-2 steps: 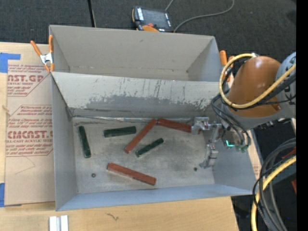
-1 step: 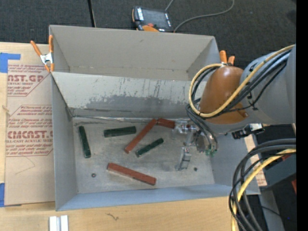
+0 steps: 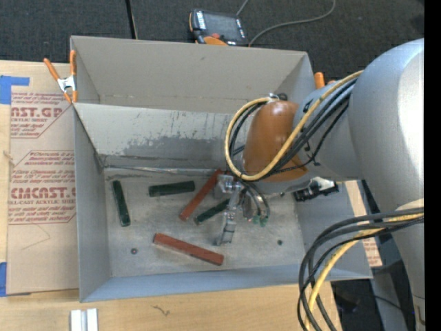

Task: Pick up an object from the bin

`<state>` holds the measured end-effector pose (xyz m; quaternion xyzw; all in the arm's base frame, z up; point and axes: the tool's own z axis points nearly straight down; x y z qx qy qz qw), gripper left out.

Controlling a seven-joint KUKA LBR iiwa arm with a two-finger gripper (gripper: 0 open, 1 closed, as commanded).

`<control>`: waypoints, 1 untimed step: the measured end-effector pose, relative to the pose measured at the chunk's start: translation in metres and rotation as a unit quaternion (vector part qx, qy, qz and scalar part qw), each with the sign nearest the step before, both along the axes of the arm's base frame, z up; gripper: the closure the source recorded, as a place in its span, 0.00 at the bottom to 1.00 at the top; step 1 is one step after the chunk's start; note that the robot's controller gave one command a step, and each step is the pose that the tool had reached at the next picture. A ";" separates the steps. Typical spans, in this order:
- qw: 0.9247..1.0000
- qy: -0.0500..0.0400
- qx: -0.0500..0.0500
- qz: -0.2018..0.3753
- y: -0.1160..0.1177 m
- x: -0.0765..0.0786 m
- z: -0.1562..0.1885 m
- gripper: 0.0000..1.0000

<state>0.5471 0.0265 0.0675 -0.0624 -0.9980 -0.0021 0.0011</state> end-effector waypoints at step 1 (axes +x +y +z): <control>1.000 -0.001 -0.002 -0.002 -0.004 0.001 0.003 1.00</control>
Offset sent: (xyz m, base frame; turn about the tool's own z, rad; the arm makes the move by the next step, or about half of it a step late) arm 0.0000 0.0000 0.0000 0.0000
